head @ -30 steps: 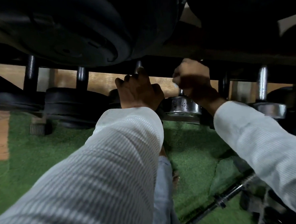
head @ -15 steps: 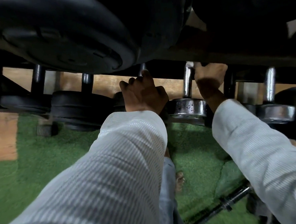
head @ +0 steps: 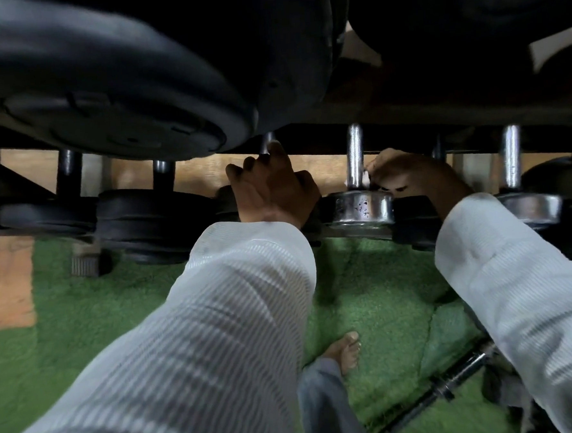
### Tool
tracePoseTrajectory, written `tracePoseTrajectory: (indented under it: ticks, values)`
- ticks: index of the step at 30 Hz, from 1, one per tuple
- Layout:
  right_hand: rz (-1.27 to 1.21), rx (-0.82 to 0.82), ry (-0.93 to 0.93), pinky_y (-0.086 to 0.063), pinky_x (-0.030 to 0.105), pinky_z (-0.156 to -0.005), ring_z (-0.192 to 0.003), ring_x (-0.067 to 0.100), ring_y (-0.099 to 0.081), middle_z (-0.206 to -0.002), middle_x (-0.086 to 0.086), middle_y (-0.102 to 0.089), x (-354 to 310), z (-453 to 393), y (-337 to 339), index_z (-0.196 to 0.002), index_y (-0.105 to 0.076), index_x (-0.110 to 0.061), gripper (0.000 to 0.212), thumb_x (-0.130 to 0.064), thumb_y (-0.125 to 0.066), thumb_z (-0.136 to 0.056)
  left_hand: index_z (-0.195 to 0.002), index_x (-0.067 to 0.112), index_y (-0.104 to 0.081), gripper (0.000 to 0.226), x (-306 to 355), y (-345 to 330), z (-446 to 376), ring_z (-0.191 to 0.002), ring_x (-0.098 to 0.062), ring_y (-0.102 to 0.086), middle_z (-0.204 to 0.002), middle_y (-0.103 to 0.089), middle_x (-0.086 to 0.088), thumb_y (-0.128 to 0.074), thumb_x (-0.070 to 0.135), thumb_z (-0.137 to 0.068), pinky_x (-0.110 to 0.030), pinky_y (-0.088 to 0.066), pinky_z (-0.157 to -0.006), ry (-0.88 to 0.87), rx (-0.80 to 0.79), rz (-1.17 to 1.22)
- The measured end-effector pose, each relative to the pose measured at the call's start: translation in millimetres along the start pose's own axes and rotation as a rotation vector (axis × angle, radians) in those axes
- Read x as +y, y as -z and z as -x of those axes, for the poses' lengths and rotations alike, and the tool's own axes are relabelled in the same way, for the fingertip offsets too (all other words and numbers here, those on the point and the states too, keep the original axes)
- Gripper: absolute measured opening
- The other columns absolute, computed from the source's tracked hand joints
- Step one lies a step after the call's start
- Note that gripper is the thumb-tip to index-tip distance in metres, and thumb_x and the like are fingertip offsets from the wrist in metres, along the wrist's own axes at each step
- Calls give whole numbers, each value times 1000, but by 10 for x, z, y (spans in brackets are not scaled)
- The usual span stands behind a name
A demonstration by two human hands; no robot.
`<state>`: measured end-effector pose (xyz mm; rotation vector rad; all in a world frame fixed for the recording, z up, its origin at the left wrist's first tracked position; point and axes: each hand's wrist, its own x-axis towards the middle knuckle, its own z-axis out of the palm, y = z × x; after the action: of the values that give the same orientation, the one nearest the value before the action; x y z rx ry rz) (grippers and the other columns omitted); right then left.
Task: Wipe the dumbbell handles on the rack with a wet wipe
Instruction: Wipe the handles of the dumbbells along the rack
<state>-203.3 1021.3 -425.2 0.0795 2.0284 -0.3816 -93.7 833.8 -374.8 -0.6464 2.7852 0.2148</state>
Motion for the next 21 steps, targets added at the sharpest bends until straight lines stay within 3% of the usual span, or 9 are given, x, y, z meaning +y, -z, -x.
tracePoseTrajectory:
  ticks: [3,6,8,11,12,14,17,19,21]
  values:
    - [144,180,16,-47,32,-73,-86,31,-62,-93,14,-66,-56,220,27,-77,-53,-10,20,-17,-68,-89,-132,12,-50,50,-8,9,22,-114,-33,-59,-118,-68,-10,-50,41,-91,-50,-35,-103,-6,14,39]
    - [200,331,70,-49,40,-93,-118,40,-59,-123,21,-63,-155,407,-58,-100,-56,-11,24,-22,-74,-88,-129,13,-53,48,-26,5,49,-121,-34,-53,-127,-62,-11,-52,40,-89,-51,-36,-98,31,97,43]
    - [259,355,56,-48,44,-95,-123,44,-56,-131,24,-59,-235,473,-111,-122,-58,-6,41,-21,-75,-88,-124,14,-55,43,-60,25,58,-119,-34,-53,-127,-60,-10,-53,39,-89,-50,-37,-95,104,140,100]
    - [279,340,33,-49,44,-93,-122,44,-57,-132,24,-58,-373,578,-94,-128,-56,-4,53,-24,-79,-84,-122,13,-55,39,-126,29,68,-119,-31,-52,-127,-57,-8,-52,33,-89,-48,-40,-94,191,168,338]
    - [262,325,51,-49,41,-88,-118,41,-60,-128,22,-61,-437,612,-67,-123,-59,-3,53,-24,-82,-81,-123,11,-55,39,-156,39,66,-119,-32,-53,-128,-57,-10,-52,29,-88,-48,-43,-94,204,179,449]
    - [131,233,112,-45,29,-71,-92,29,-65,-103,16,-68,-597,649,-32,-101,-67,1,40,-23,-86,-75,-123,3,-57,43,-223,53,69,-120,-35,-54,-128,-58,-15,-51,23,-85,-49,-45,-96,208,210,604]
    - [-259,105,293,-38,27,-59,-63,21,-55,-78,24,-66,-913,805,-164,-90,-75,12,33,-17,-82,-74,-111,-3,-60,48,-392,-19,73,-108,-41,-58,-114,-62,-21,-38,21,-76,-52,-47,-90,191,282,661]
    - [-361,82,297,-32,28,-57,-60,23,-47,-62,12,-62,-1076,790,-304,-66,-77,-2,15,-16,-78,-73,-112,0,-59,46,-508,-74,101,-104,-40,-57,-111,-61,-19,-37,22,-78,-52,-48,-85,212,281,660]
    - [-286,145,238,-33,26,-53,-52,15,-42,-48,-1,-52,-1188,613,-440,-49,-63,-13,28,-13,-76,-74,-114,2,-58,46,-594,-108,124,-105,-38,-56,-112,-60,-17,-37,25,-80,-49,-46,-87,186,267,702]
